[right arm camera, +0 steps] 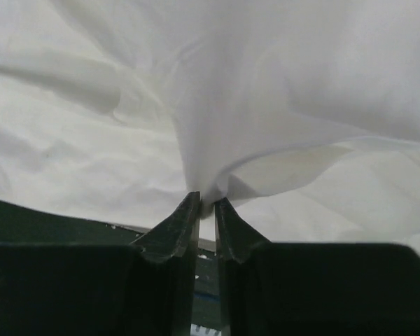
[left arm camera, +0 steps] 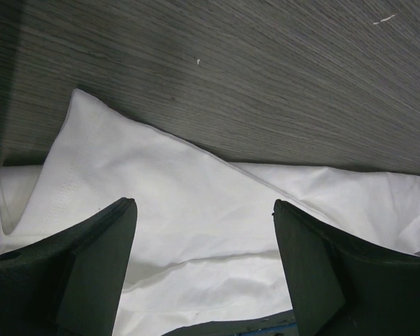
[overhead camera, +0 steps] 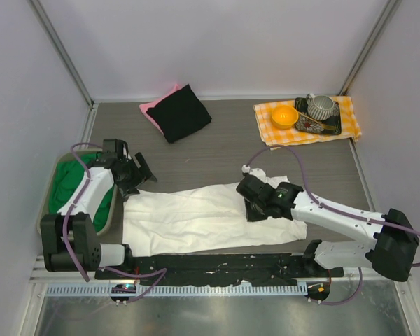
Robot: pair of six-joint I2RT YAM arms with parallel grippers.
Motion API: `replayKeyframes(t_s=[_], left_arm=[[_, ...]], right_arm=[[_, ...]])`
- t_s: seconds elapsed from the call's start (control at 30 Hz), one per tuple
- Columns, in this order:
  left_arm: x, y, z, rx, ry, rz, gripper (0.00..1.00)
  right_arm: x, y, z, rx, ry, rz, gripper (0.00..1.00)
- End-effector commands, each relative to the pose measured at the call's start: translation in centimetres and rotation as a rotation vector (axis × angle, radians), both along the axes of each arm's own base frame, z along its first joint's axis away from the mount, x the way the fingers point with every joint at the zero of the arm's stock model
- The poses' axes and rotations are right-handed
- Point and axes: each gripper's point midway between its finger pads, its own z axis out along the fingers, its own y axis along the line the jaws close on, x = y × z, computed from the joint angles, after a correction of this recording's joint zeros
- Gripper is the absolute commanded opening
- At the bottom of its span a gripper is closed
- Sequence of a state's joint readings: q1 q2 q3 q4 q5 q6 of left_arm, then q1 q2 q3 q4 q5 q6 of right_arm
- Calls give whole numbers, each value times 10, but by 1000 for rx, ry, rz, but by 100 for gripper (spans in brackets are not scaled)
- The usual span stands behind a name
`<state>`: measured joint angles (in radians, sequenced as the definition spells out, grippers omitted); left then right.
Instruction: Fold and stack the t-shirts
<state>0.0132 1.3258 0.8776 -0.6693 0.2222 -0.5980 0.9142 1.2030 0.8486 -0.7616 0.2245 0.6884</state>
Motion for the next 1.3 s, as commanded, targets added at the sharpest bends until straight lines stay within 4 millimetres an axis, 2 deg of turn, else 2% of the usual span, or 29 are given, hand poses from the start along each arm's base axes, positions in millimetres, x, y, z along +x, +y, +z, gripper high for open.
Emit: replayKeyframes(t_s=[0.0,0.03,0.07,0.13,0.17,0.2,0.23,0.27,0.3,0.4,0.47,0.53,0.7,0.83,1.0,1.07,1.13,1.17,1.23,1.27], left_arm=[[5,-2,7,-3,-52,-12,83],[5,-2,8,-3,-55,-12,83],[4,-1,8,-1,-55,-13,83],[4,0,8,7,-58,-16,83],[3,0,9,10,-59,-14,83],[4,0,9,9,-61,-15,83],[4,0,9,6,-62,-16,83],[4,0,9,7,-61,-18,83],[3,-1,9,5,-60,-20,83],[3,0,7,7,-55,-22,83],[3,-1,8,6,-55,-23,83],[3,-1,7,7,-54,-21,83],[3,0,6,8,-48,-22,83],[2,-1,7,7,-53,-24,83],[1,0,8,9,-56,-30,83],[1,-1,8,7,-58,-31,83],[2,-1,9,4,-62,-32,83],[3,-2,9,3,-64,-33,83],[3,-2,10,1,-64,-34,83],[3,-2,10,0,-64,-35,83]], right_arm=[[-48,6,-10,-5,111,69,26],[-52,8,-10,-1,118,74,30],[-55,9,-9,8,121,62,48],[-59,9,-2,30,108,63,51],[-55,7,3,36,88,32,56],[-50,3,16,36,49,9,62],[-36,-5,26,11,-32,-34,66],[-28,-10,36,7,-79,-64,75],[-20,-13,50,18,-127,-97,80],[9,-29,74,-18,-302,-188,86],[27,-39,77,-89,-382,-242,88],[40,-36,74,-115,-397,-244,88],[70,-16,37,-140,-360,-233,87],[83,-8,11,-151,-328,-217,84],[72,-4,-3,-136,-265,-176,81],[59,-7,-11,-137,-216,-146,78],[46,-6,-12,-110,-181,-113,77],[34,-11,-18,-131,-153,-94,76],[21,-13,-16,-121,-144,-91,75],[7,-16,-19,-144,-118,-62,75]])
